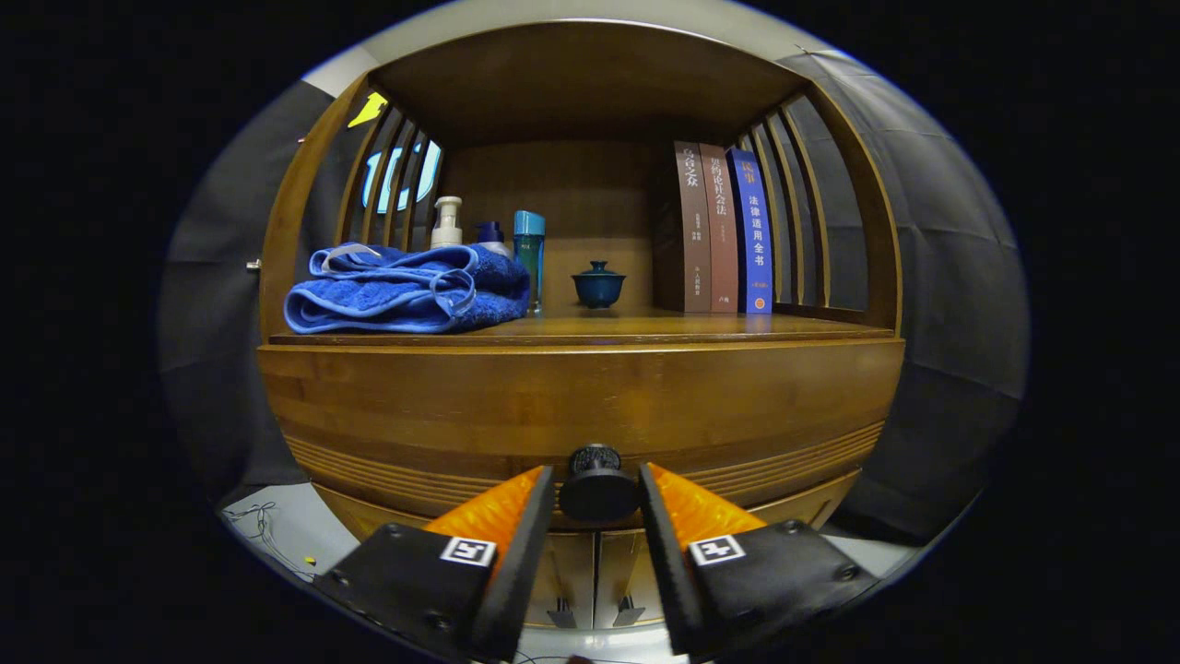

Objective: Pull open the drawer, take out the items inside it, and place them on the countertop above the cabinet.

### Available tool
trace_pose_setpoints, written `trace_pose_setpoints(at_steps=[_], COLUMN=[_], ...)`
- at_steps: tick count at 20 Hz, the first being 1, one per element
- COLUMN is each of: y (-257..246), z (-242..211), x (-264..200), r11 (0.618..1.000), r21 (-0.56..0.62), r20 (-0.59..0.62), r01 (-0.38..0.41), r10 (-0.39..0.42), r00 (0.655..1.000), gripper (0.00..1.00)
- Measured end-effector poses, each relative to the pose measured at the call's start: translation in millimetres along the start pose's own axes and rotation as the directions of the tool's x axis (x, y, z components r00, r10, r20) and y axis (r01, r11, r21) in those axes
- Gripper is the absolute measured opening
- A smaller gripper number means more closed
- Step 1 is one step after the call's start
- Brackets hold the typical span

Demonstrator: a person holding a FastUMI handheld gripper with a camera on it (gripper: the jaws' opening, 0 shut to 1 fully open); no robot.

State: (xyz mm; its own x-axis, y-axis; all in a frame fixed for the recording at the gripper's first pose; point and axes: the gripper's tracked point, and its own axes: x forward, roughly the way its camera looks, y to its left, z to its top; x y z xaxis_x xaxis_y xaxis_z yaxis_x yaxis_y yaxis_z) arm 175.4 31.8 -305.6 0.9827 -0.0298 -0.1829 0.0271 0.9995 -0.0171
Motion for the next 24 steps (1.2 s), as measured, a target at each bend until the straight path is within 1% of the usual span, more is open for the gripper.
trace_pose_setpoints(at_steps=[1,4,5,8,12,17,24], y=[0.6,2.3,2.4,0.8,-1.5,-4.4,-7.6], z=[2.3,1.5,3.3,2.8,-1.2,-7.5,-22.2], x=[-0.3,-0.6,-1.6,-12.9,-46.7,-97.7,-155.7], r11=[1.0,0.999,0.999,0.998,0.998,0.999,0.999], r21=[-0.01,-0.021,-0.011,-0.013,0.007,0.008,0.01], r20=[0.005,0.008,0.011,0.013,0.007,0.0,-0.019], r01=[-0.005,-0.033,-0.039,-0.054,-0.07,-0.044,-0.037], r10=[0.005,0.034,0.039,0.055,0.07,0.044,0.037], r00=[1.0,0.999,0.999,0.998,0.998,0.999,0.999], gripper=[0.51,0.41,0.35,0.36,0.35,0.35,0.35])
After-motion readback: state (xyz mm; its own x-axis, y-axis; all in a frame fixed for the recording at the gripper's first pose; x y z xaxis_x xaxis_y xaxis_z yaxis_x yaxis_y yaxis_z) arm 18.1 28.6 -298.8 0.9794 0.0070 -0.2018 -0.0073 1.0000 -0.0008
